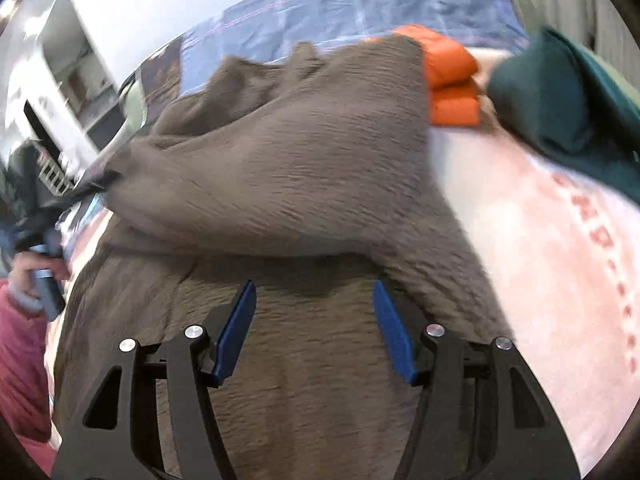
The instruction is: Fold large clothes
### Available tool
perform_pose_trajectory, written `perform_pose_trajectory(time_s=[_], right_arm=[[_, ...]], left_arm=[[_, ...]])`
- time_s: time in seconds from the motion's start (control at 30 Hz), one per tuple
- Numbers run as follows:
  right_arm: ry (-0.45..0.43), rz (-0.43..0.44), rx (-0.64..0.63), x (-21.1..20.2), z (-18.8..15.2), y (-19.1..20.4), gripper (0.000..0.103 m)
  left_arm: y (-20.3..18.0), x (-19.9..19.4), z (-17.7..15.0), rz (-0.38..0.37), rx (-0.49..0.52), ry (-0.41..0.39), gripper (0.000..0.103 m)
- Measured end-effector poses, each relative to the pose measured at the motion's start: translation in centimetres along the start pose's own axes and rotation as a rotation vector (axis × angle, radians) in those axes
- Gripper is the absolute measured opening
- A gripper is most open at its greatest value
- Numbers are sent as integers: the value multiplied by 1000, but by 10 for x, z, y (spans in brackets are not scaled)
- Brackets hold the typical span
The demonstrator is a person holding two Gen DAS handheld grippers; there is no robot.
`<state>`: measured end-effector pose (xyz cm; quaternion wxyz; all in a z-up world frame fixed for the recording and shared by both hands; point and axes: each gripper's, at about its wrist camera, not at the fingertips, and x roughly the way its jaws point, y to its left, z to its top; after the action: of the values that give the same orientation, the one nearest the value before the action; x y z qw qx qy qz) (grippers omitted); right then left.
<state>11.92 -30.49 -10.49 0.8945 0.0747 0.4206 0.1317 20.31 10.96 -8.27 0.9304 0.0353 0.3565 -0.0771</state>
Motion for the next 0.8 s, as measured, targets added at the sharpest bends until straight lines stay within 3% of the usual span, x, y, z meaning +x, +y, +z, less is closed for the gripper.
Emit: perform_pose_trajectory(time_s=[0.07,0.2,0.27,0.3,0.37,0.43,0.47,0.53,0.63,0.73,0.8], right_arm=[[-32,18,-56,-9,6,16,61],[-129,20,-138,-17,35,36,61],[-167,18,-138,-6,50,41,61],[-169,16,-134,2,57,43,61],[-134,-80,-138,33,63,42,61],[-26,-200,-125,78,54,31,62],[-20,-180,-100,97,43,18,63],[-55,-147,-78,92,40,13,63],[-41,-144,-67,81,44,13,64],[-35,-123,-16,67,56,14,64],[-88,-105,-15,51,73,19,64]], left_arm=[[2,-9,-11,-28,-22,-17,38],[-11,-39,8,-105,-44,-121,41],[-25,-42,16,-145,-18,-156,53],[-33,-38,16,-144,-3,-153,55],[-52,-10,4,-108,46,-75,59],[-58,33,-10,-49,90,34,60],[-63,55,-25,-20,126,66,61],[-66,55,-31,-14,142,24,61],[-70,42,-20,-18,141,39,58],[-71,27,-7,-84,116,30,57],[-73,15,9,-124,100,-25,57]])
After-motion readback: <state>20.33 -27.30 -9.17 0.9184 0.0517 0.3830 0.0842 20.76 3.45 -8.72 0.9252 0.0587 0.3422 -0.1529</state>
